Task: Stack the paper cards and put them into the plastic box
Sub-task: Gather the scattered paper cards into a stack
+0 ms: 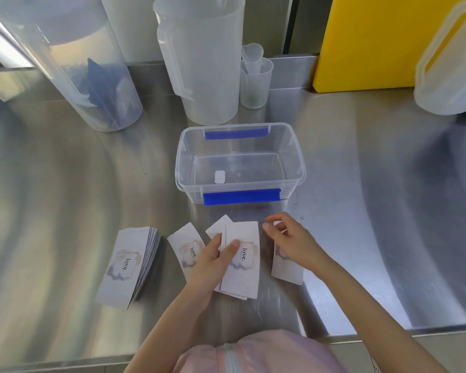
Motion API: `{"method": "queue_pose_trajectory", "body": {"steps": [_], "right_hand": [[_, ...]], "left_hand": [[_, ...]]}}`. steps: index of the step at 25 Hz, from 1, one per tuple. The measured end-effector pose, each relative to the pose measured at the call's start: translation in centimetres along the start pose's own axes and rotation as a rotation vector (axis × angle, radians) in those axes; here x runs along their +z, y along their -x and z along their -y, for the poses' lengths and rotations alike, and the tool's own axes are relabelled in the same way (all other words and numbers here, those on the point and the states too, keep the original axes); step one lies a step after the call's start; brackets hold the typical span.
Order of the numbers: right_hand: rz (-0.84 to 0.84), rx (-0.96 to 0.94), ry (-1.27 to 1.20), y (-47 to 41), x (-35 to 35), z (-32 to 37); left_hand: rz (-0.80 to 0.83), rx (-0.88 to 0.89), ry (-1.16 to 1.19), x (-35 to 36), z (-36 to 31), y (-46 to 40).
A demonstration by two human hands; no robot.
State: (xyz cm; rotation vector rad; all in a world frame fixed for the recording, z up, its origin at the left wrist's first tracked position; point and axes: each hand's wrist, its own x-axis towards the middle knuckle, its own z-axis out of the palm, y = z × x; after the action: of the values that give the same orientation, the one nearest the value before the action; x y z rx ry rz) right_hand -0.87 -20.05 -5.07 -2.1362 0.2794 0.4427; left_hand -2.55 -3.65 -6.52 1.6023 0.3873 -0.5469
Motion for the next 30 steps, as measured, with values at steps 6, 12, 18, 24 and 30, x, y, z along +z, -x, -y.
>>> {"method": "queue_pose_trajectory", "body": {"steps": [6, 12, 18, 24, 30], "right_hand": [[0.012, 0.180, 0.418, -0.6, -2.2, -3.1], [-0.008, 0.266, 0.393, -1.0, -2.0, -3.2], [-0.010, 0.064, 0.061, 0.0, -1.4, -2.2], [0.068, -0.062, -0.186, 1.2, 0.1, 1.5], [0.087, -0.107, 0.161, 0.4, 4.3, 3.1]], "left_hand": [[-0.026, -0.041, -0.029, 0.2, -0.2, 0.2], [-0.053, -0.043, -0.018, -0.2, -0.2, 0.3], [-0.117, -0.035, 0.036, -1.0, -0.4, 0.2], [-0.136, 0.015, 0.071, -1.7, -0.3, 0.9], [-0.120, -0.002, 0.089, -1.8, 0.6, 1.6]]}}
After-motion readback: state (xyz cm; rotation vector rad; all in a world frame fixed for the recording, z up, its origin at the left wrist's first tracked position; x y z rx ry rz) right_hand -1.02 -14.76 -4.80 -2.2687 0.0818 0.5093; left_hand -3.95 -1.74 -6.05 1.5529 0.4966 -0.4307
